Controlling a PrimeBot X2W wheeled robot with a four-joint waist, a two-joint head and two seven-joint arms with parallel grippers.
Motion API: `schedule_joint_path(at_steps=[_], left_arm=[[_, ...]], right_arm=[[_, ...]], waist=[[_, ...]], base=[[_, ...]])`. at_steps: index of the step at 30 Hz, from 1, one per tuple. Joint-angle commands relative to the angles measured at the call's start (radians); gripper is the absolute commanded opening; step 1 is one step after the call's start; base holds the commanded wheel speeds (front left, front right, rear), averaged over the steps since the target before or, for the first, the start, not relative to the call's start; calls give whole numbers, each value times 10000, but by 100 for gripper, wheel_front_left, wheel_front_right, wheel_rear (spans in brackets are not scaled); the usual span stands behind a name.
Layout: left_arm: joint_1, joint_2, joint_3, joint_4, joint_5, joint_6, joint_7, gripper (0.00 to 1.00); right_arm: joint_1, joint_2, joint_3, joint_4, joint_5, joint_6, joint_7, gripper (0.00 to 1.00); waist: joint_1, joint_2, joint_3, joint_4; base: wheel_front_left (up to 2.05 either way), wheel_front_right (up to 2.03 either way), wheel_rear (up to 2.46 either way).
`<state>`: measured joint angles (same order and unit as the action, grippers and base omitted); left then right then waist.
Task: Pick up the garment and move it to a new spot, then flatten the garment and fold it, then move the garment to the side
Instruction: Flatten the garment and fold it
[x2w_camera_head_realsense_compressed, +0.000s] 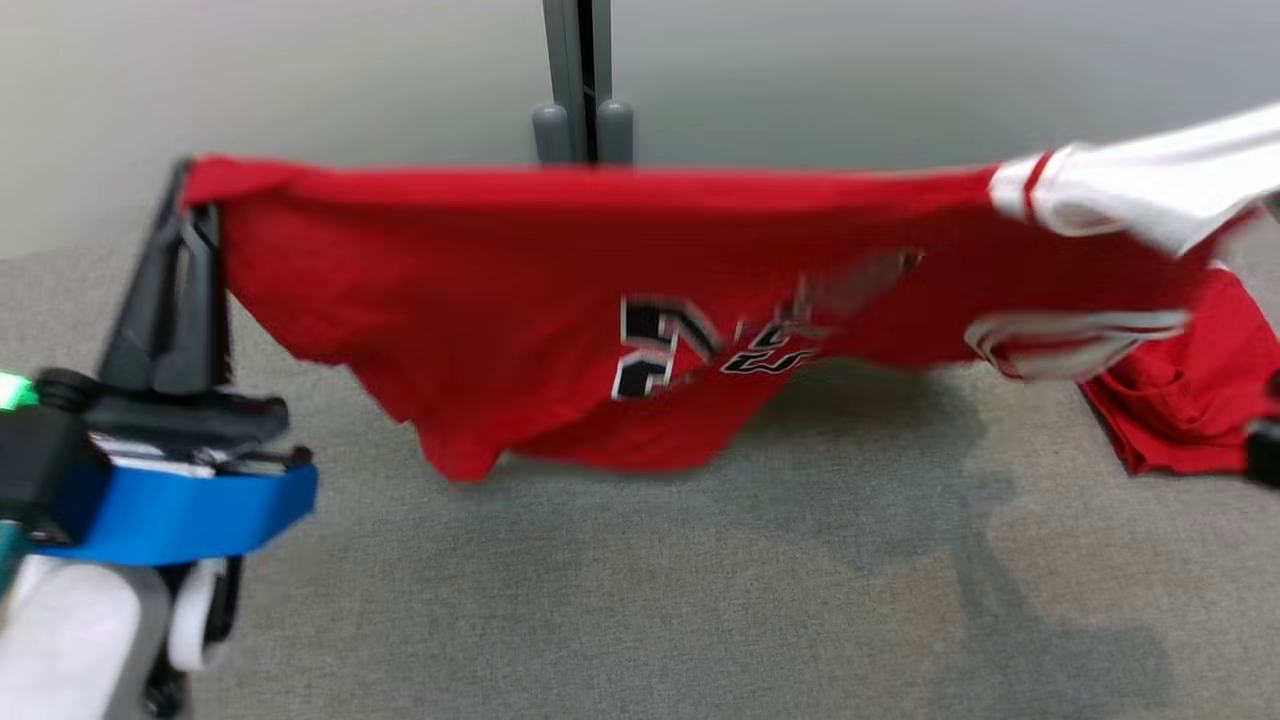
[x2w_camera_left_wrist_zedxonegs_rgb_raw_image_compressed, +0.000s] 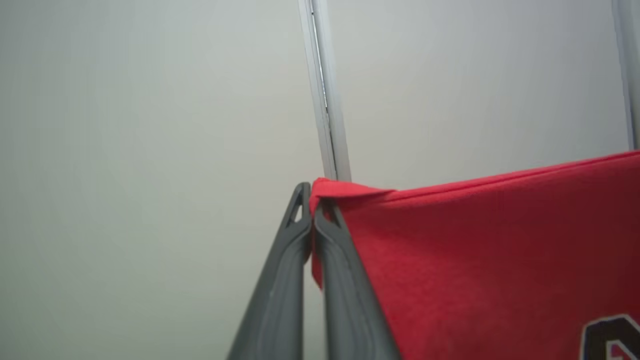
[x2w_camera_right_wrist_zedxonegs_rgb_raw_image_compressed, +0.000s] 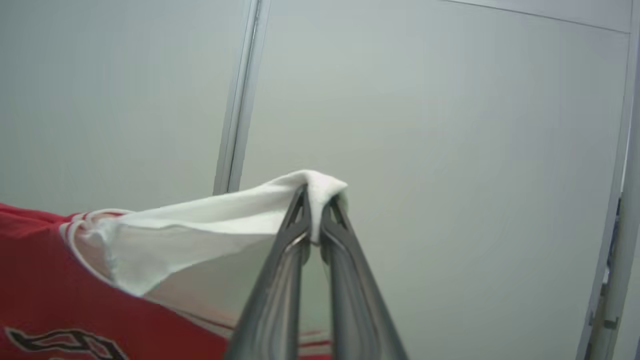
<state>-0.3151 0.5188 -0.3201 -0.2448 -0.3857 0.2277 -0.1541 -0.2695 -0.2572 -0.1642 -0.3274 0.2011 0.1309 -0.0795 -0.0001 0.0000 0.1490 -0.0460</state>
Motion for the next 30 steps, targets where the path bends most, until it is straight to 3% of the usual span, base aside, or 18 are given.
schedule_joint_path(at_steps=[1, 8, 14, 21, 30], left_arm=[[-318, 192, 220, -316, 119, 139, 80, 0], [-1569, 880, 1263, -1943, 504, 625, 630, 0], [-2589, 1017, 1425, -1982, 264, 435, 1032, 0], [-3813, 377, 1018, -169, -506, -142, 957, 0], [-6925, -912, 696, 4357, -957, -1044, -355, 0]], right_arm=[[-494, -227, -150, -243, -31, -3, 92, 0], [-2705, -1279, -561, -727, 579, -8, 629, 0], [-4003, -1742, -257, 135, 1386, -9, 1072, 0], [-5267, -1743, 751, 1838, 1963, -9, 917, 0], [-8367, -1148, 2317, 5361, 2267, -6, -189, 0]], waist=[[1, 0, -105, -50], [1, 0, -312, -68], [1, 0, -48, -96], [1, 0, 702, -35], [1, 0, 1556, 33]], base=[[0, 0, 0], [0, 0, 0], [0, 0, 0], [0, 0, 0], [0, 0, 0]])
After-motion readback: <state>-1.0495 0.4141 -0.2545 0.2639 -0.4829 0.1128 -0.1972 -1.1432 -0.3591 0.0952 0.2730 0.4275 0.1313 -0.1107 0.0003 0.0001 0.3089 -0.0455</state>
